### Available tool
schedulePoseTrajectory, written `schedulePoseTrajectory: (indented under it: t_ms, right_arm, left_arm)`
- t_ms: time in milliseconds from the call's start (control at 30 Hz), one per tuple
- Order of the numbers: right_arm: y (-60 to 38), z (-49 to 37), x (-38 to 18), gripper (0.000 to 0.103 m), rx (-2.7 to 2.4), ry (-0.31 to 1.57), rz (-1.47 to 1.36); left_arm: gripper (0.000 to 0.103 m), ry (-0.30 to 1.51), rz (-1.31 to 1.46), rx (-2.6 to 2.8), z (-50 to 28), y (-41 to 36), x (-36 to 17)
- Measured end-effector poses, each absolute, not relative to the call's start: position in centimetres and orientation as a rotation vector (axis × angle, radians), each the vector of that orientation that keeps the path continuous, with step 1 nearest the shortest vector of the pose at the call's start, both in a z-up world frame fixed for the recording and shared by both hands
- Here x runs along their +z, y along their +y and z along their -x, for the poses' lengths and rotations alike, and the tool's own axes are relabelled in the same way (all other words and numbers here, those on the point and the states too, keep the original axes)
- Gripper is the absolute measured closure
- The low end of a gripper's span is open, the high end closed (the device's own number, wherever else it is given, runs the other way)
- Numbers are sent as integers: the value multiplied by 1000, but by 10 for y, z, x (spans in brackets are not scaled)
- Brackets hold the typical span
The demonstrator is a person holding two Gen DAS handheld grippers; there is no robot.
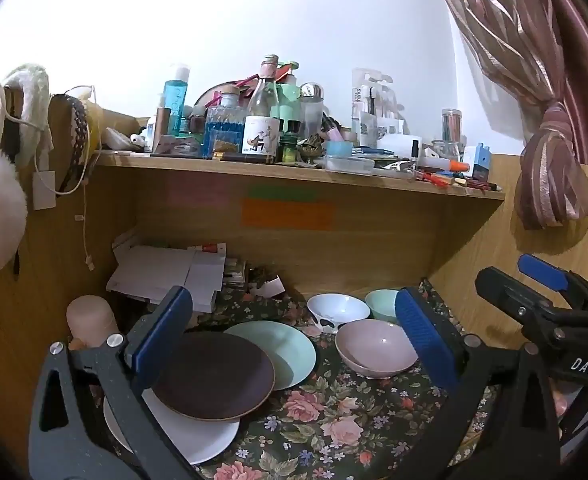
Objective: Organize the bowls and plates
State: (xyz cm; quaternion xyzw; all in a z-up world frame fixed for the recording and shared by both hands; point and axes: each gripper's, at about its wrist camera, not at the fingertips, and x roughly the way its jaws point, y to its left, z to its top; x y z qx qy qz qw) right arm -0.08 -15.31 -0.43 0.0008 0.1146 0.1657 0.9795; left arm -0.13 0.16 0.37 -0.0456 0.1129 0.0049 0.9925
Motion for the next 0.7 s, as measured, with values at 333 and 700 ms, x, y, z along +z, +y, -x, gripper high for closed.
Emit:
schedulePoseTrajectory:
  t_ms: [333, 700]
  right_arm:
    - [-159, 3, 1, 0, 337, 223, -26]
    - [-163, 2, -1, 0, 331, 218, -34]
  left_arm:
    - [0, 217, 76, 10, 1, -5, 6]
    - [0, 221, 77, 1, -3, -10, 8]
